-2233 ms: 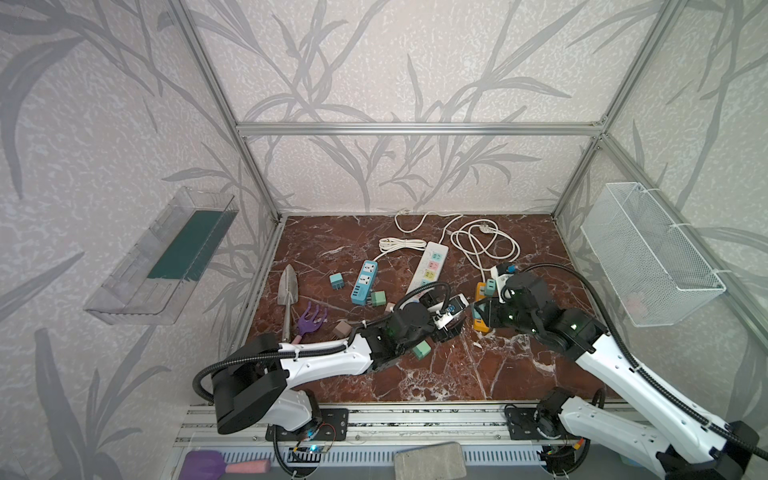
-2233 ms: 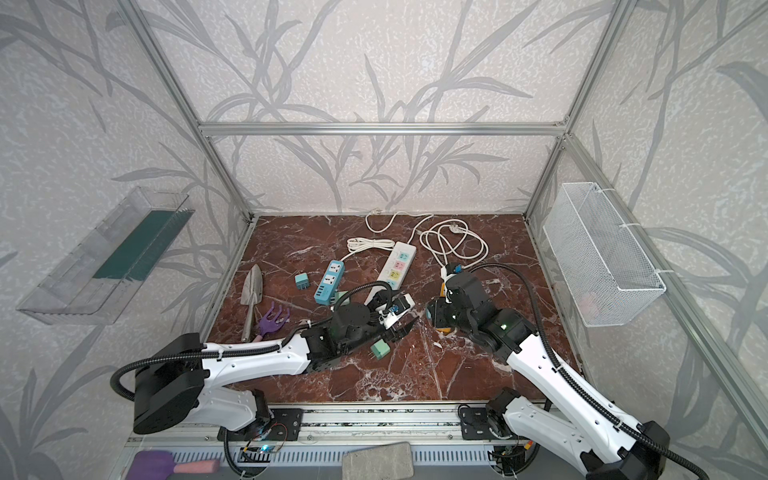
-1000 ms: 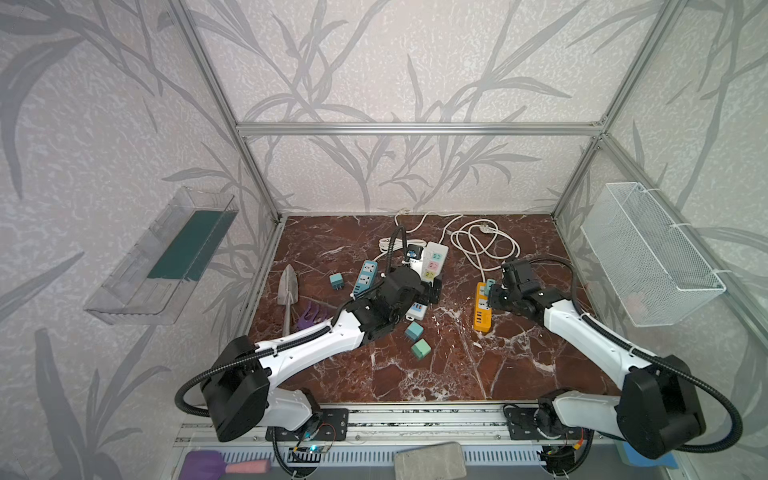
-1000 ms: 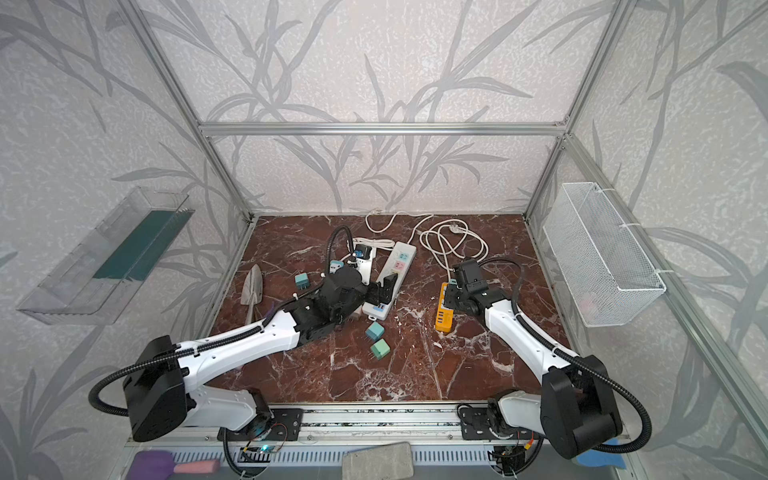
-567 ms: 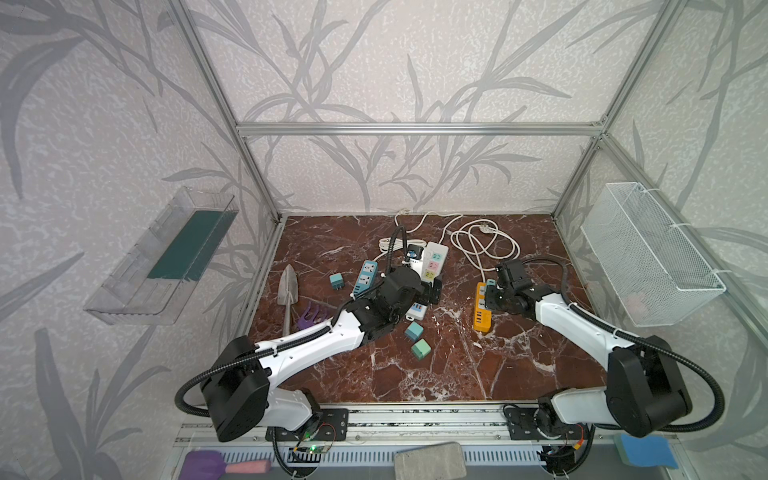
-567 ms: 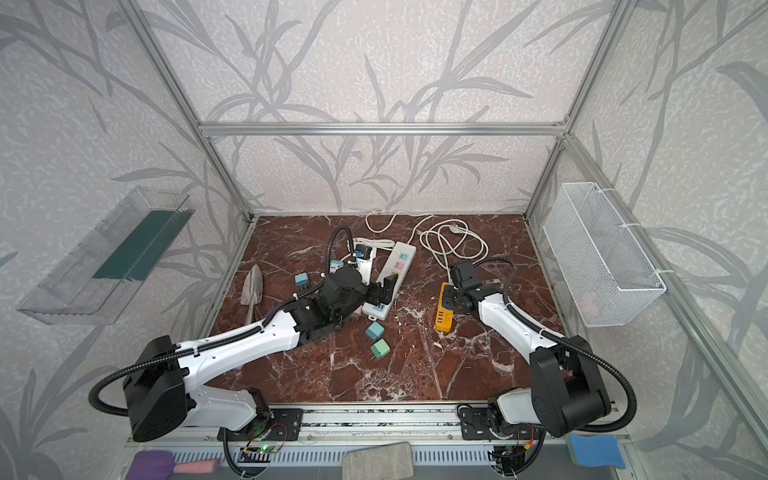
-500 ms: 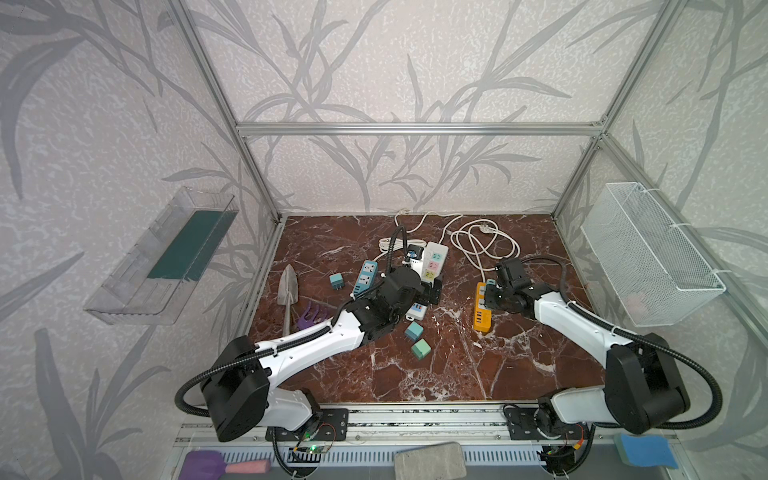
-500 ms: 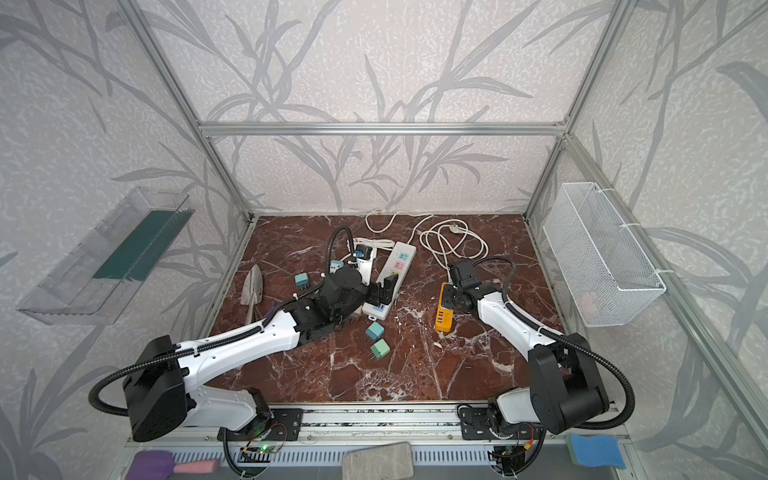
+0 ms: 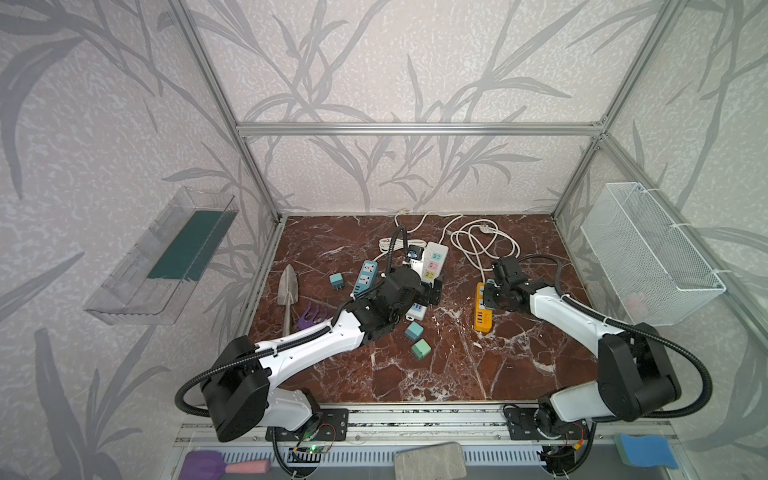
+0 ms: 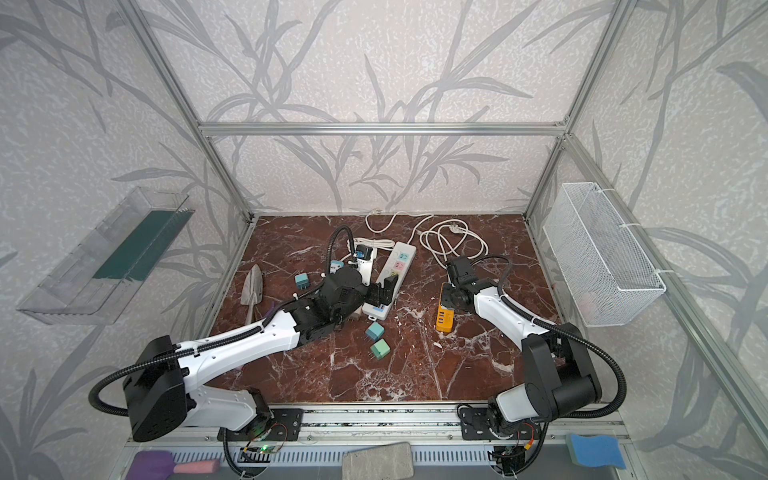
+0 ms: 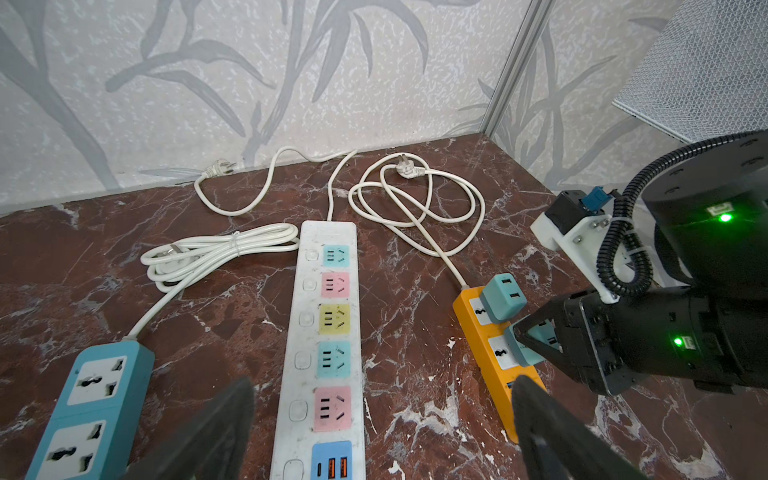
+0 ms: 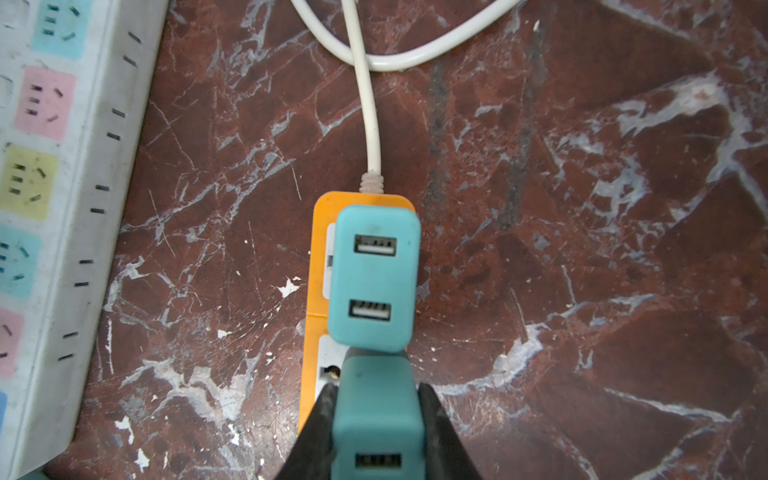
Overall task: Insert the plug
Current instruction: 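Lower the adapter with right gripper onto the second socket beside the first adapter, then press the adapter into the socket and open right gripper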
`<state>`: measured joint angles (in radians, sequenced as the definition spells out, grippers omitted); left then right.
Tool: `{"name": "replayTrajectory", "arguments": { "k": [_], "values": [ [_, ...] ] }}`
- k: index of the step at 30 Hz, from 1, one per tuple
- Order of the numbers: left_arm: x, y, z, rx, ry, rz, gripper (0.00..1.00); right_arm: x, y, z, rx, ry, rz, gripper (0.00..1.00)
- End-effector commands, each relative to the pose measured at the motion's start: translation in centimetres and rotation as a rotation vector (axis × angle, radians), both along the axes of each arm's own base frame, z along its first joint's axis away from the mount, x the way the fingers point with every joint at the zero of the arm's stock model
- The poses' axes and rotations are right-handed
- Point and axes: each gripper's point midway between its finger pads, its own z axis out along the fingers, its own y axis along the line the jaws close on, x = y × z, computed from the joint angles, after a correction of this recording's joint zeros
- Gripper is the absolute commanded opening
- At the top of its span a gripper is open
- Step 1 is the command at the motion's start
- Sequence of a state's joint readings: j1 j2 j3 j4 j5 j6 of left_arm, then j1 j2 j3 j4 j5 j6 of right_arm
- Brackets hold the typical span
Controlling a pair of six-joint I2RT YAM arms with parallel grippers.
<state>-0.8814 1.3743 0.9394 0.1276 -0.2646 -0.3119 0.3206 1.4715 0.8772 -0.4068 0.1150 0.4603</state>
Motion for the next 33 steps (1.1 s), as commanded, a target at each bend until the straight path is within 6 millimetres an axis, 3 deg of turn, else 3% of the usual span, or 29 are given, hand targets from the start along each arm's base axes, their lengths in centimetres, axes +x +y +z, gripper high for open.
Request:
{"name": "replayTrajectory", "arguments": {
  "k": [1,15,21,26,33],
  "values": [
    [0.1,0.5,0.9,-0.002,-0.02,0.021,0.96,-1.5,-1.4,-2.8,-0.079,0.11,-0.023,0.0],
    [0.4,1.1,0.9,0.012,-0.031,0.051,0.99,-4.5,-1.8,-6.9,-0.104,0.198,-0.08,0.0],
    [0.5,1.0,0.8,0.011,-0.029,0.049,0.99,-2.6,-4.3,-4.6,-0.206,0.169,-0.154,0.0],
    [0.5,1.1,0.9,0.013,-0.034,0.053,0.99,-1.7,-7.3,-4.7,-0.201,0.175,-0.276,0.0],
    [0.5,1.2,1.1,0.016,-0.039,0.056,0.99,-1.9,-9.3,-4.6,-0.201,0.178,-0.38,0.0]
  ]
}}
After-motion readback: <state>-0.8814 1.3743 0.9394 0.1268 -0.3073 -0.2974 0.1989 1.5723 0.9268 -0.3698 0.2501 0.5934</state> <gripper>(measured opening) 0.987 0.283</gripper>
